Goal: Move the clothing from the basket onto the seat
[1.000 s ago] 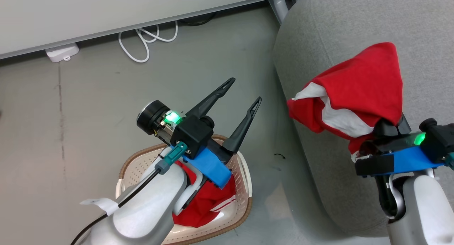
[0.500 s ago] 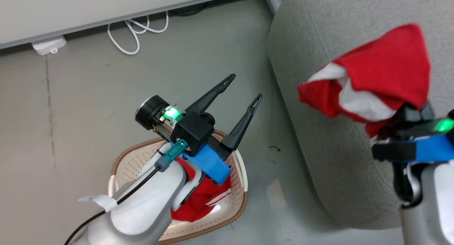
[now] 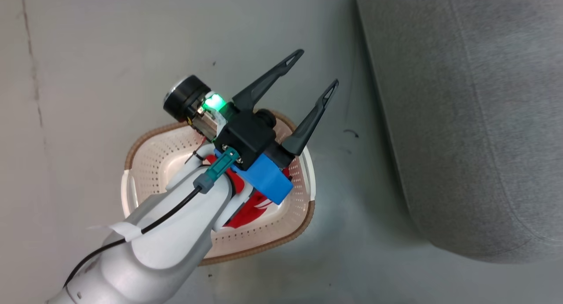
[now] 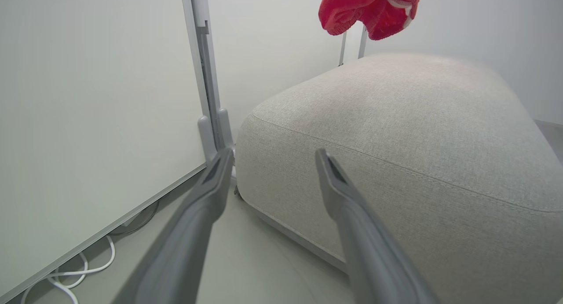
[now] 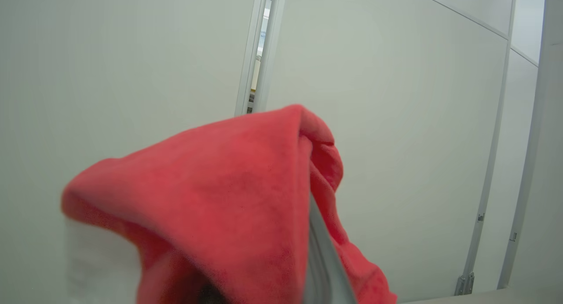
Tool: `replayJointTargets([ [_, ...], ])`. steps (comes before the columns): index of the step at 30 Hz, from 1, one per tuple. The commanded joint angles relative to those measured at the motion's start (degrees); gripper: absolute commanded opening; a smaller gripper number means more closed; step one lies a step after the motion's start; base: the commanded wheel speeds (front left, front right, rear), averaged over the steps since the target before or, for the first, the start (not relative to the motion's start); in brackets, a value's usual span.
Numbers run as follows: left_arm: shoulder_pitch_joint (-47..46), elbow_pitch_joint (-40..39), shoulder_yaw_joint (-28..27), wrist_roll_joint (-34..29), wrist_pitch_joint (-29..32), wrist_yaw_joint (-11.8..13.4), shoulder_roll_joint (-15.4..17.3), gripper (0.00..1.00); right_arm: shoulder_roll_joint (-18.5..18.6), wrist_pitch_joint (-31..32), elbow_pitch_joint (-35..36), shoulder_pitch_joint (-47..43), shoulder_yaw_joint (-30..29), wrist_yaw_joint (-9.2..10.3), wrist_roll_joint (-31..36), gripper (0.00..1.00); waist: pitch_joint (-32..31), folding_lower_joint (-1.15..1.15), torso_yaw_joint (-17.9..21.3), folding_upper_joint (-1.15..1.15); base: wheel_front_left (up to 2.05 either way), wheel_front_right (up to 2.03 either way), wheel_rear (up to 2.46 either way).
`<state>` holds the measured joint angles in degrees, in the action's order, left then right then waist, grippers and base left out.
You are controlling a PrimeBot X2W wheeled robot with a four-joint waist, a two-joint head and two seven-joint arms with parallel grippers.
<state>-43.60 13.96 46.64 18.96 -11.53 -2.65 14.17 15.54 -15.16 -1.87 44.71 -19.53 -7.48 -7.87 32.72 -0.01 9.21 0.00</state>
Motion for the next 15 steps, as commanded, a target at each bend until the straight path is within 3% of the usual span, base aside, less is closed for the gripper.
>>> replayJointTargets([
  [1,-1.1,-0.27,-0.08,-0.44,-0.06,-0.12,0.27,1.0,0.74,0.02,-0.34,1.17,-0.45,-0.03,0.47,0.0,3.0,0.01,-1.0,0.0,0.0,0.0,0.0],
  [8,-4.26,-0.86,0.19,-1.54,-0.39,-0.3,0.21,1.0,7.36,0.01,-6.38,8.26,-5.83,-0.03,0.46,0.0,8.42,0.01,-2.44,0.0,0.0,0.0,0.0],
  [15,-5.5,-1.48,0.37,-2.28,-0.93,0.16,0.43,1.0,11.62,0.01,-18.14,10.67,-8.95,-0.03,0.28,0.0,11.82,0.01,-3.46,0.0,0.0,0.0,0.0],
])
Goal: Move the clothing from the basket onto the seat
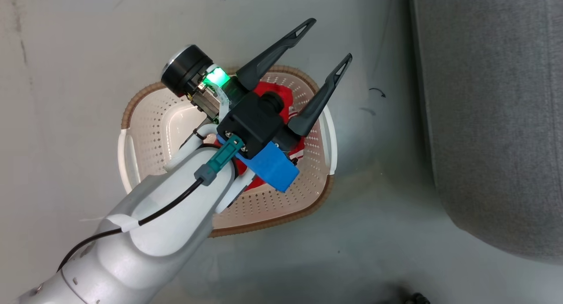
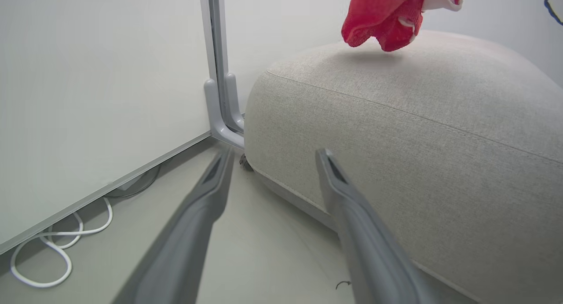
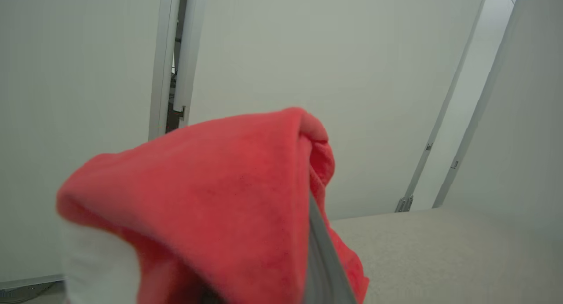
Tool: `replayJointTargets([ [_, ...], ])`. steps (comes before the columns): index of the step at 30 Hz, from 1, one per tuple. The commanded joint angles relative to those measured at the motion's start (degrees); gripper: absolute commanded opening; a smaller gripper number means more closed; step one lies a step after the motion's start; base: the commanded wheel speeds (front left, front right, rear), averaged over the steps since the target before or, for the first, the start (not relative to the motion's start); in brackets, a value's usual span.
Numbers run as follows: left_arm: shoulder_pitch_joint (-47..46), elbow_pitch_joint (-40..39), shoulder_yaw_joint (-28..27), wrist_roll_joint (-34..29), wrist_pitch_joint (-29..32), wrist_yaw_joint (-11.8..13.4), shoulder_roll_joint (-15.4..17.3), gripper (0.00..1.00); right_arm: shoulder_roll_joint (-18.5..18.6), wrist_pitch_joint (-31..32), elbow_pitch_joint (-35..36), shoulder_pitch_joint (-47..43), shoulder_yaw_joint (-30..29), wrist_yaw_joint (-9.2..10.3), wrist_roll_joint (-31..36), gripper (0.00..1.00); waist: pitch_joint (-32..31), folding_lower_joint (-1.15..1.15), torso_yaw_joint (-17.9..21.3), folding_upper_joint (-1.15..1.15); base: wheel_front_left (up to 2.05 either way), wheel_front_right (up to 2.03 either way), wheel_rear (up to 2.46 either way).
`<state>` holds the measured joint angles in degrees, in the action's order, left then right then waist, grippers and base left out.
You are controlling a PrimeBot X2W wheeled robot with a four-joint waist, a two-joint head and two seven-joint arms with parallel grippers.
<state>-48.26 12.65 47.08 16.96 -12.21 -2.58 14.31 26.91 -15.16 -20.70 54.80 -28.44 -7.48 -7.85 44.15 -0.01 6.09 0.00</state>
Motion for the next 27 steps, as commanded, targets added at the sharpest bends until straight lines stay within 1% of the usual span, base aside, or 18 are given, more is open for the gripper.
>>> replayJointTargets([
  [1,-0.92,-0.17,0.05,-0.31,-0.36,0.05,0.28,1.0,0.49,0.01,-0.97,0.29,-0.28,-0.03,0.41,0.0,0.59,0.01,-0.44,0.0,0.0,0.0,0.0],
  [3,-1.07,-0.03,0.26,-0.34,-0.51,-0.01,0.23,1.0,0.7,0.01,-4.4,-0.56,-1.0,-0.02,0.54,0.0,0.81,0.01,-0.65,0.0,0.0,0.0,0.0],
  [6,-1.25,0.19,0.47,-0.25,-0.6,0.0,0.09,1.0,-0.41,0.02,-8.67,-1.8,-1.92,-0.03,0.82,0.0,0.87,0.01,-0.83,0.0,0.0,0.0,0.0],
  [11,-1.59,0.54,0.43,0.02,-0.84,0.17,0.21,1.0,-1.67,0.02,-13.64,-3.18,-1.75,-0.03,0.95,0.0,0.55,0.01,-0.69,0.0,0.0,0.0,0.0],
  [15,-1.54,0.86,0.61,0.13,-1.01,0.35,0.23,1.0,-2.49,0.01,-16.15,-4.08,-0.85,-0.03,0.74,0.0,-0.18,0.01,-0.53,0.0,0.0,0.0,0.0],
  [16,-1.44,0.94,0.67,0.22,-1.05,0.33,0.16,1.0,-2.46,0.01,-16.15,-4.51,-0.86,-0.03,0.53,0.34,-0.46,0.01,-0.52,0.0,0.0,0.0,0.0],
  [17,-1.29,1.09,0.75,0.33,-1.03,0.33,0.09,1.0,-2.53,0.01,-16.18,-5.06,-0.83,-0.03,0.42,0.64,-0.83,0.01,-0.55,0.0,0.0,0.0,0.0],
  [18,-1.11,1.18,0.78,0.41,-1.12,0.35,0.06,1.0,-2.63,0.01,-16.17,-5.55,-0.72,-0.03,0.34,1.0,-1.26,0.01,-0.56,0.0,0.0,0.0,0.0],
  [22,0.24,2.0,0.86,0.82,-1.58,0.58,0.01,1.0,-3.32,0.01,-15.11,-8.26,-0.11,-0.03,0.41,1.0,-4.0,0.01,-0.38,0.0,0.0,0.0,0.0],
  [27,2.2,3.05,0.95,1.68,-2.3,0.74,-0.79,1.0,-4.54,0.02,-12.4,-15.08,0.68,-0.02,0.75,1.0,-8.83,0.01,-0.44,0.0,0.0,0.0,0.0],
])
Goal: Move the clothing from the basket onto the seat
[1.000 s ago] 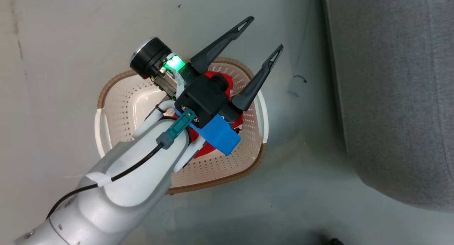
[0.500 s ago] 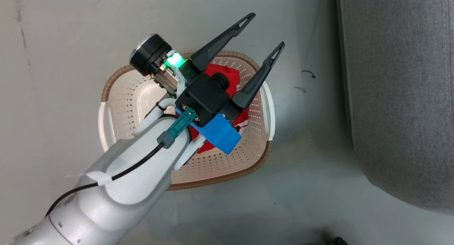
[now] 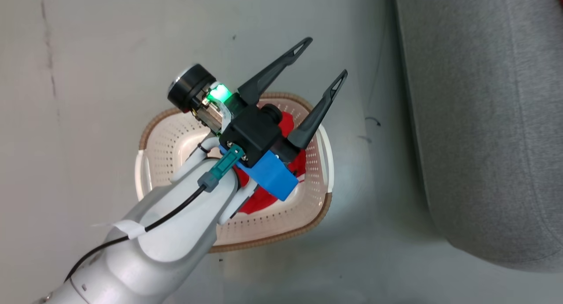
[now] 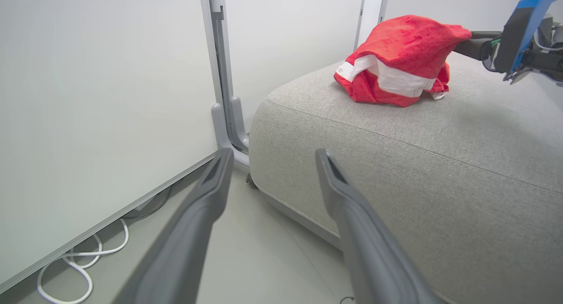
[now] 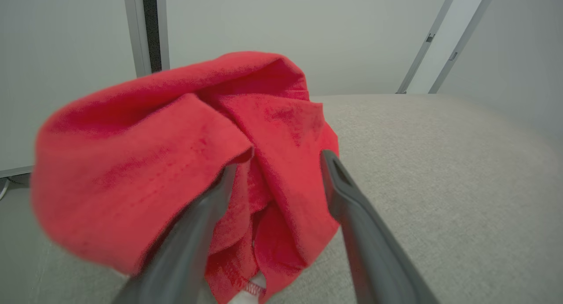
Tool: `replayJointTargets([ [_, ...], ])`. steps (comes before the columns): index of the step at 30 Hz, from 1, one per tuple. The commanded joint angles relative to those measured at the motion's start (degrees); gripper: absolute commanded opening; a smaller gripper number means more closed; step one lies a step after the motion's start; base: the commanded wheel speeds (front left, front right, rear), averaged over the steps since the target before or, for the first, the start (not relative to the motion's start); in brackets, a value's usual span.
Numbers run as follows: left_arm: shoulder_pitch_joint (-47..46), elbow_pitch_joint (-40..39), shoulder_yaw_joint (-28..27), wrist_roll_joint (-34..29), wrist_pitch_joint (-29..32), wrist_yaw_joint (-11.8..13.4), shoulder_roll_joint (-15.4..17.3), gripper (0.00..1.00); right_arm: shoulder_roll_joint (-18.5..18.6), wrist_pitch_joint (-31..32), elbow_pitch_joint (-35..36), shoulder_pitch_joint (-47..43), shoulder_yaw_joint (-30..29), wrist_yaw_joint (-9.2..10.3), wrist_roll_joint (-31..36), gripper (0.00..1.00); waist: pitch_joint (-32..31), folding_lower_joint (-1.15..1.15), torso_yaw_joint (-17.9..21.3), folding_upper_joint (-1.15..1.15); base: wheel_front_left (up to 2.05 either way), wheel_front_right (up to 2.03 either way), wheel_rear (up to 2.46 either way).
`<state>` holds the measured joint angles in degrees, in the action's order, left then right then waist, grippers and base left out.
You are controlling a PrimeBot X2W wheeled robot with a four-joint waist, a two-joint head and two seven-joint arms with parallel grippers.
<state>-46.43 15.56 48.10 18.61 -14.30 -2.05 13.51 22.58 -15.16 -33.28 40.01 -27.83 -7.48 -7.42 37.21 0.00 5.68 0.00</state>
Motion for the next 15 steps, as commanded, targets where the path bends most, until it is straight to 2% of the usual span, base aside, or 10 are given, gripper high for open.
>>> replayJointTargets([
  [1,0.89,0.38,-0.15,0.19,-0.38,0.31,-0.04,1.0,-0.58,0.01,0.63,-1.81,0.37,-0.03,0.52,1.0,-2.85,0.0,0.0,0.0,0.0,0.0,0.0],
  [8,5.16,1.34,-1.32,1.71,-0.88,1.13,-0.43,1.0,-3.6,0.01,4.77,-11.79,1.02,-0.02,1.53,1.0,-9.6,0.0,0.29,0.0,0.0,0.0,0.0],
  [15,10.75,0.33,-4.68,3.01,-0.94,2.48,-0.16,1.0,-7.06,0.01,11.82,-19.53,2.4,-0.03,1.3,1.0,-15.41,0.0,-0.01,0.0,0.0,0.0,0.0],
])
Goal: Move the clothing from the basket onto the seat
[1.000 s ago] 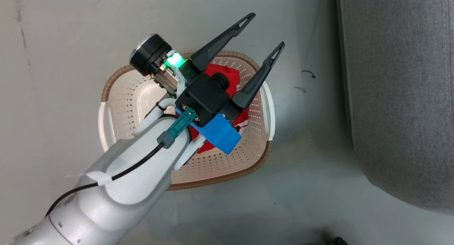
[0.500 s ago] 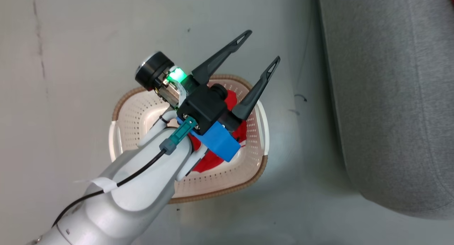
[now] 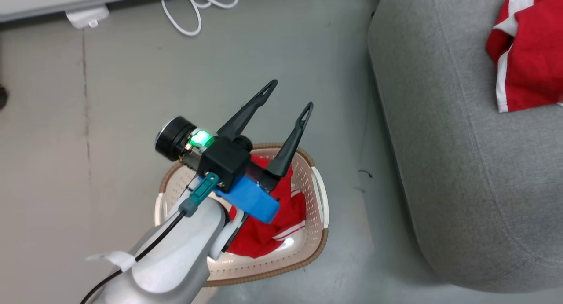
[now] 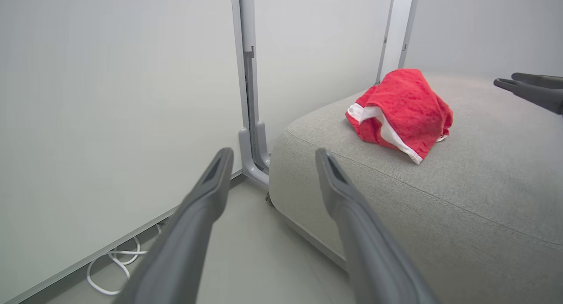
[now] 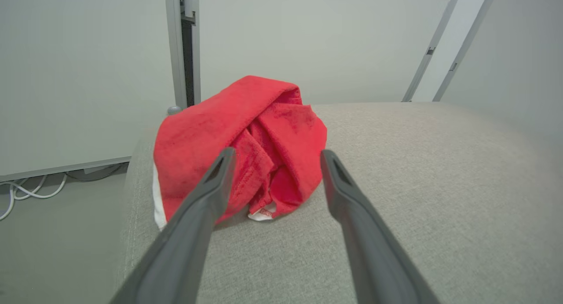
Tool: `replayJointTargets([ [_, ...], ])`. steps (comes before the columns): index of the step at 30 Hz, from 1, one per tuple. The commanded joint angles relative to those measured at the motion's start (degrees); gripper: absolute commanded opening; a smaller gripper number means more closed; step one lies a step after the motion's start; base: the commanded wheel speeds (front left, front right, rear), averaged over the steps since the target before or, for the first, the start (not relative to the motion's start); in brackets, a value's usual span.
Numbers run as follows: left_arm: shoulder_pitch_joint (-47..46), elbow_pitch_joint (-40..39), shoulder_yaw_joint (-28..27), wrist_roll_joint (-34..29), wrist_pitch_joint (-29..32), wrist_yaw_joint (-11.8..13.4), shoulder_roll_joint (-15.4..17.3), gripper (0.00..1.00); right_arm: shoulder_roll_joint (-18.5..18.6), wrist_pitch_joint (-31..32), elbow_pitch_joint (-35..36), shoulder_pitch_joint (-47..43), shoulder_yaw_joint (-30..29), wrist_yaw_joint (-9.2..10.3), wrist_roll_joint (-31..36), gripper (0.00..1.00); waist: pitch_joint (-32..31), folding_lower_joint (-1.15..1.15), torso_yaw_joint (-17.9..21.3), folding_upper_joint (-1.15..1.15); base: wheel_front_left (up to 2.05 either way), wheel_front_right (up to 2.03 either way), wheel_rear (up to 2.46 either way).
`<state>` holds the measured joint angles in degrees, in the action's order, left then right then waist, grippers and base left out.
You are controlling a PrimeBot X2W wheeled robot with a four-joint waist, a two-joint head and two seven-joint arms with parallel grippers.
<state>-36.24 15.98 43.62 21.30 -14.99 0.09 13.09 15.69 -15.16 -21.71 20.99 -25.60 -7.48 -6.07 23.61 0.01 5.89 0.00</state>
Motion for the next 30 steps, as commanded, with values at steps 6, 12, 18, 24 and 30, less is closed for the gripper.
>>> replayJointTargets([
  [6,6.0,-1.84,-5.09,0.3,-0.27,1.33,0.34,1.0,-2.5,0.02,7.28,-4.93,5.12,-0.03,-2.1,1.0,-5.54,-0.01,-1.55,0.0,0.0,0.0,0.0],
  [12,9.9,-3.7,-10.5,-0.62,-0.27,1.95,-0.18,1.0,-5.09,0.02,12.76,-6.9,10.49,-0.03,-2.16,1.0,-7.56,-0.01,-3.31,0.0,0.0,0.0,0.0],
  [18,15.31,-6.64,-18.95,-3.16,-0.27,1.61,-2.03,1.0,-7.87,0.01,17.2,-8.1,16.69,-0.03,-1.8,1.0,-10.53,-0.01,-6.18,0.0,0.0,0.0,0.0],
  [24,18.82,-7.51,-23.92,-5.31,-0.27,0.32,-3.86,1.0,-9.51,0.01,18.5,-8.98,18.87,-0.03,-0.88,1.0,-12.66,-0.01,-8.44,0.0,0.0,0.0,0.0],
  [30,22.28,-7.51,-28.86,-7.41,-0.27,-1.7,-5.79,1.0,-11.08,0.02,19.57,-10.99,19.25,-0.03,0.12,1.0,-14.9,-0.01,-10.74,0.0,0.0,0.0,0.0],
])
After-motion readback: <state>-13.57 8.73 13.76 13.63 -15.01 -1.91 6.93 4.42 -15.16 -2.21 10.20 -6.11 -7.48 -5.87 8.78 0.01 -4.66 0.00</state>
